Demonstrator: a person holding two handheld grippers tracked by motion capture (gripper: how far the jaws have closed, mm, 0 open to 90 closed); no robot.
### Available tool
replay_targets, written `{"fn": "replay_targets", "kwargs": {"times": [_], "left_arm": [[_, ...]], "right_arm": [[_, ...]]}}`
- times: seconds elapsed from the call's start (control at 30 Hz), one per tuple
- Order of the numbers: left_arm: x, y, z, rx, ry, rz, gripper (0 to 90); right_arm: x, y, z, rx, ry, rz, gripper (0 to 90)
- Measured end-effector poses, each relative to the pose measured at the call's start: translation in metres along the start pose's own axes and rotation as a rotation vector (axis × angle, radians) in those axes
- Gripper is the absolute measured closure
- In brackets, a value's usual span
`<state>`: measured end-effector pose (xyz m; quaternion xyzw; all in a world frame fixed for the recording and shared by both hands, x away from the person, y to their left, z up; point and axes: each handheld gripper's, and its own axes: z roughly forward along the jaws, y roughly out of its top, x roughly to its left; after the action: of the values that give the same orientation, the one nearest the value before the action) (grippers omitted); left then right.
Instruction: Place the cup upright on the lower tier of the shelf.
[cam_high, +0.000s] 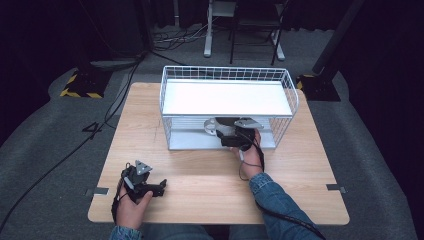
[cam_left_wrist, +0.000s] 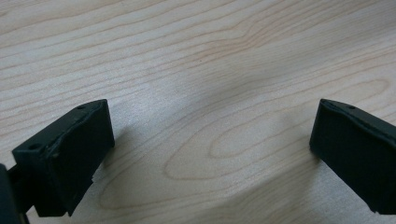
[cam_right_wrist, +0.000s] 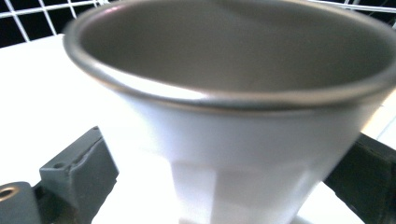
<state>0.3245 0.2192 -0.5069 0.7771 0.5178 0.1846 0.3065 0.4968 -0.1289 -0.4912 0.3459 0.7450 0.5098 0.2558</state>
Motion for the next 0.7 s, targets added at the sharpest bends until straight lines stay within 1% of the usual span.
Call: {"fn": "replay_targets", "kwargs": {"times": [0.03, 0.13, 0.23, 0.3, 0.33, 0.37, 0.43, 0.47, 0.57, 0.7], "left_arm": [[0.000, 0.000, 0.000, -0.001, 0.006, 0.004, 0.1], [-0.001, -0.001, -0.001, -0.003, 0.005, -0.006, 0.2], [0.000, -0.002, -0.001, -0.003, 0.004, 0.002, 0.2], [0.000, -0.002, -0.002, -0.002, 0.005, -0.001, 0.2], [0.000, -0.002, -0.002, -0.002, 0.005, -0.001, 0.2], [0.000, -0.003, -0.002, -0.001, 0.004, 0.004, 0.2], [0.000, -0.003, -0.003, 0.001, 0.003, 0.000, 0.2], [0.000, -0.003, -0.002, 0.000, 0.003, 0.000, 0.2], [0.000, -0.003, -0.002, 0.000, 0.002, 0.000, 0.2], [0.000, -0.003, -0.002, 0.000, 0.002, 0.000, 0.2]], "right_arm": [[-0.001, 0.000, -0.002, -0.009, 0.009, 0.004, 2.7], [-0.004, -0.001, -0.008, -0.020, 0.018, 0.024, 0.1], [-0.007, 0.000, -0.014, -0.017, 0.017, 0.046, 0.0], [-0.007, 0.001, -0.017, -0.011, 0.012, 0.030, 0.0], [-0.006, 0.002, -0.020, -0.004, 0.007, 0.011, 0.7], [-0.006, 0.003, -0.021, -0.009, 0.009, 0.009, 1.1], [-0.005, 0.004, -0.027, -0.011, 0.023, 0.004, 2.8], [-0.003, 0.005, -0.031, -0.013, 0.033, 0.007, 3.6], [0.000, 0.007, -0.039, -0.018, 0.044, 0.006, 4.2], [0.004, 0.012, -0.054, -0.029, 0.068, -0.002, 4.7]]}}
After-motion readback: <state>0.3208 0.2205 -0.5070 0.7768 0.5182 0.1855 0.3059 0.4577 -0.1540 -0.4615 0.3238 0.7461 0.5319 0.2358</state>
